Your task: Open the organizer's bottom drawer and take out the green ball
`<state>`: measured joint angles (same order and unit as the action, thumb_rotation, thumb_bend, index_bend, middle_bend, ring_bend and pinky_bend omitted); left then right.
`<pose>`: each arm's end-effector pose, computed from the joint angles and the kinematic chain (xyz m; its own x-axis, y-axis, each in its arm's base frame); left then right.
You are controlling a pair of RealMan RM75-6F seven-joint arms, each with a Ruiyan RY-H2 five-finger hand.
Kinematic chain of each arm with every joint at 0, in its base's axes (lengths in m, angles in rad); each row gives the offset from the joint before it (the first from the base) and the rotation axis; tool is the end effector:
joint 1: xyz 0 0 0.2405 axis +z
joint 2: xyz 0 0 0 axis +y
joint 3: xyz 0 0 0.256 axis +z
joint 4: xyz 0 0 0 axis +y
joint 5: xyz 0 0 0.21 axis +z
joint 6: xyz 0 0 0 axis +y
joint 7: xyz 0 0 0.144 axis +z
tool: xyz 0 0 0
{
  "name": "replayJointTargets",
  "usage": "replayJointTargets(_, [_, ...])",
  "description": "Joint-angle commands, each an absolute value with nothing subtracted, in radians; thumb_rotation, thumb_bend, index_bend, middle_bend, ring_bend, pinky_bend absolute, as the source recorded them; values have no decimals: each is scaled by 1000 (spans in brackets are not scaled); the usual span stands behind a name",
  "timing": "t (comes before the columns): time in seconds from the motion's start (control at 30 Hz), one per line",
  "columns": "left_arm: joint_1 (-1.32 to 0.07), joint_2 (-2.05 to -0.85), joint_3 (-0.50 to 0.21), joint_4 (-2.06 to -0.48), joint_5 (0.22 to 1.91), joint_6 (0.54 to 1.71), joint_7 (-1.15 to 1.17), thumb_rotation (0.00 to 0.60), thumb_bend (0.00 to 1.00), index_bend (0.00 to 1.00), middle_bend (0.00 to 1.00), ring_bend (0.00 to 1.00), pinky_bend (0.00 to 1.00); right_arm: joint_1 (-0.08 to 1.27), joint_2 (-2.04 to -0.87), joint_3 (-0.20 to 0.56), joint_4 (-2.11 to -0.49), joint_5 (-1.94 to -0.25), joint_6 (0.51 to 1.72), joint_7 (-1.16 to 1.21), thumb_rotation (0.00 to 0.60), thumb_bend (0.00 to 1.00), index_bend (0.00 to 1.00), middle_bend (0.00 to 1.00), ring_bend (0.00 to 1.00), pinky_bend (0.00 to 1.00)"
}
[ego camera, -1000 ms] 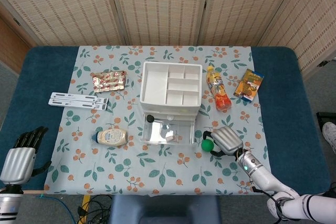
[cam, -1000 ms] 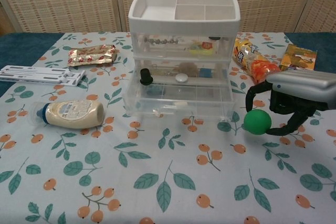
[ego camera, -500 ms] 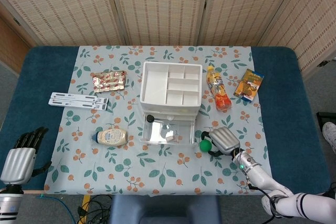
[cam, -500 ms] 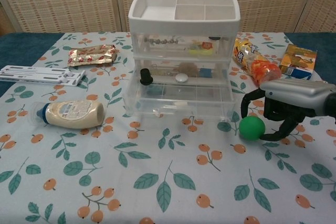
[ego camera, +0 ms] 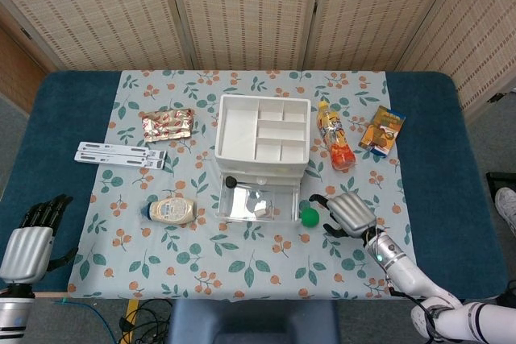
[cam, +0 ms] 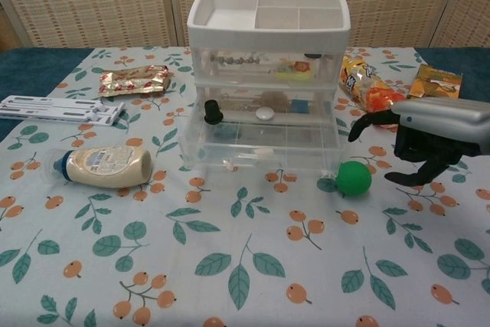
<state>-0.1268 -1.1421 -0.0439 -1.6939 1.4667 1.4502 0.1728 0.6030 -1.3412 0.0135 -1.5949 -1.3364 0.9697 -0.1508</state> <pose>-0.2910 0.1903 0.1405 0.4557 0.0348 0.8894 0.8901 -0.0289 -0.4549 -0.2085 -0.2886 0.0206 0.4735 -0.3632 0.8024 -0.8549 -0.4086 0.3196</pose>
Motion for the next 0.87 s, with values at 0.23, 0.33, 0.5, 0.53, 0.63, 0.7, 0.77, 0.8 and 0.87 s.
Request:
replayJointTargets(0.23, [-137,-1148,-48,-1693,1475,1444,172,600,178,99,118,136,128,484,-1174,-5,-1748,-1432,1189,-231,600,372,204,961,985,1000])
replayJointTargets(0.33, [-141,-1152,-50,-1690,1472,1438,173,600,178,99,118,136,129,424,-1163,-13,-1743,-1469,1295,-266,600,386,204,886,882,1000])
replayJointTargets(0.5, [-148,-1158,-50,-1689,1477,1432,175,600,177,99,118,136,128,328,-1140,-29,-1739,-1498,1427,-270,600,386,204,595,548,792])
replayJointTargets(0.53, [-149,-1160,-50,-1689,1478,1433,175,600,177,99,118,136,129,312,-1136,-31,-1737,-1499,1446,-269,600,386,204,556,506,739])
replayJointTargets(0.63, [-150,-1164,-50,-1691,1478,1434,177,600,177,99,118,136,128,263,-1126,-35,-1730,-1496,1500,-261,600,387,204,382,297,458])
replayJointTargets(0.7, [-150,-1167,-49,-1692,1480,1434,179,600,177,99,118,136,128,232,-1123,-35,-1724,-1495,1534,-248,600,388,200,312,204,338])
replayJointTargets(0.77, [-147,-1168,-48,-1694,1482,1438,180,600,177,99,118,136,129,203,-1119,-38,-1720,-1493,1559,-235,600,387,191,287,165,281])
replayJointTargets(0.8, [-146,-1168,-47,-1695,1483,1440,181,600,177,99,118,136,129,193,-1119,-37,-1718,-1493,1569,-229,600,387,189,286,163,271])
replayJointTargets(0.87, [-145,-1169,-46,-1698,1486,1445,182,600,177,99,118,136,129,174,-1121,-37,-1711,-1496,1582,-213,600,387,189,286,160,262])
